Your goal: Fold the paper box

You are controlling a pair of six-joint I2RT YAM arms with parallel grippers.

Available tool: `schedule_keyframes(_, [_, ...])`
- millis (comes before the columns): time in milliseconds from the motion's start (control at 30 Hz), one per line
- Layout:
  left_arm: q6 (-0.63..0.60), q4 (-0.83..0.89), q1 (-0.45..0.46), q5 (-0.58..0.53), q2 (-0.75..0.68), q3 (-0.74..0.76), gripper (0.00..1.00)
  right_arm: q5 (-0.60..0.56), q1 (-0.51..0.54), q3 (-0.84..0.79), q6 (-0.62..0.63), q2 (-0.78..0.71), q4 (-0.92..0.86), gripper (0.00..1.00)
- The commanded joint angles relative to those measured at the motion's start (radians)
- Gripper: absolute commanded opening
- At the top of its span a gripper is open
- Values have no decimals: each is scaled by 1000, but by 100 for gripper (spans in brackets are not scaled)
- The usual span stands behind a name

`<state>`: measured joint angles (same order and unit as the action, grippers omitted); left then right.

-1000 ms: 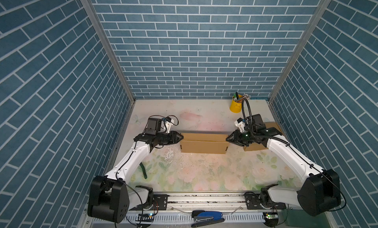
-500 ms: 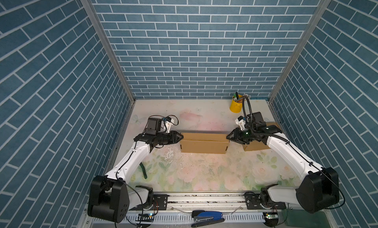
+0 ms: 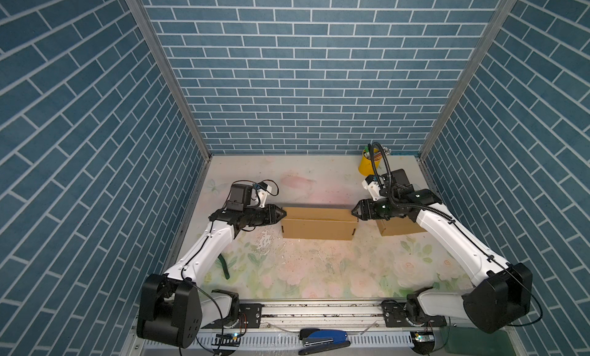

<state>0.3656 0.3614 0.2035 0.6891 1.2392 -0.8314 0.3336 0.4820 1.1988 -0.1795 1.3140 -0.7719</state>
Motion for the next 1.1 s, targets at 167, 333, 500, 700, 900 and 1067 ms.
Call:
schedule_keyframes(167, [-59,95,4,-87,26,20,42,-204,216,150,468,141,-12,79])
schedule_keyframes(333, [-56,89,5,-76,26,25,42,-177,274,266,611,284,-78,80])
schedule_keyframes(500, [-59,89,5,-71,17,34,42,-157,281,318,661,376,-93,80])
schedule_keyframes(700, [-59,104,3,-85,3,9,46,-98,283,351,716,440,-118,71])
schedule_keyframes(900, [-60,154,-30,-103,-44,-84,57,-120,282,360,769,442,-117,59])
schedule_keyframes(1067, [-59,217,-120,-111,-104,-174,58,-216,267,396,814,430,-64,54])
